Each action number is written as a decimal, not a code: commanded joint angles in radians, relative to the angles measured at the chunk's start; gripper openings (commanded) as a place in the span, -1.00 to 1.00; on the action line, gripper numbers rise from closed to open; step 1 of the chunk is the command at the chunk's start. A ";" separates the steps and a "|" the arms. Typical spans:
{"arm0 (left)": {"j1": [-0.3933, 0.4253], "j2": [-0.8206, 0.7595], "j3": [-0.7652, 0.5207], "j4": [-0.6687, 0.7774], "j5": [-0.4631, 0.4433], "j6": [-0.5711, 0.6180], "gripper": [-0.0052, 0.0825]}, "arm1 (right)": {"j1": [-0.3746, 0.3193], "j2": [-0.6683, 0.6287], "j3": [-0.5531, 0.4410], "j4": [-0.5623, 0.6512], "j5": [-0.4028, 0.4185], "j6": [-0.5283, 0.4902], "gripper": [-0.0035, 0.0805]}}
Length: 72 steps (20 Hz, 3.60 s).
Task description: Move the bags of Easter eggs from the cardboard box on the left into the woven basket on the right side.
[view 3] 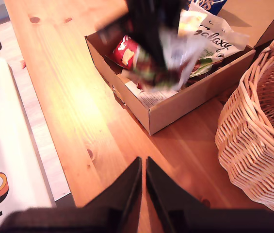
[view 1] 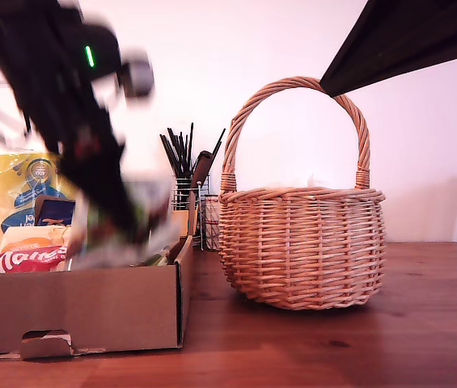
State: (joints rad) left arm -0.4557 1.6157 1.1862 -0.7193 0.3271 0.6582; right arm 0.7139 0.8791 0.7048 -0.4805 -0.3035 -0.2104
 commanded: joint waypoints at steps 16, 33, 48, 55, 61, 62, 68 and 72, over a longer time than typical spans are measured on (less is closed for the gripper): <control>-0.234 0.048 0.002 0.745 0.128 -0.251 -0.68 | -0.053 -0.075 0.012 -0.092 0.053 0.001 -0.95; -0.318 0.169 0.002 0.869 -0.149 -0.251 -0.10 | -0.095 -0.141 0.012 -0.142 0.052 0.001 -0.95; -0.285 -0.179 -0.012 0.373 -0.103 -0.232 -0.93 | -0.095 -0.140 0.012 -0.099 0.052 0.001 -0.95; -0.095 -0.360 -0.291 0.429 -0.051 -0.226 -0.93 | -0.089 -0.021 0.012 0.224 -0.091 0.055 -0.95; 0.059 -0.393 -0.386 0.298 -0.036 -0.096 -0.87 | -0.069 0.155 0.012 0.357 -0.117 0.080 -0.95; 0.077 -0.385 -0.386 0.276 -0.037 -0.051 -0.67 | -0.066 0.159 0.012 0.360 -0.117 0.080 -0.95; 0.127 -0.288 -0.386 0.282 -0.130 -0.008 0.86 | -0.066 0.158 0.012 0.364 -0.117 0.080 -0.95; 0.130 -0.232 -0.386 0.351 -0.131 0.124 0.86 | -0.066 0.158 0.012 0.363 -0.117 0.080 -0.95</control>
State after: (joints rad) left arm -0.3290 1.3712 0.8082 -0.3878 0.1944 0.7647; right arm 0.6430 1.0416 0.7135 -0.1242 -0.4133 -0.1318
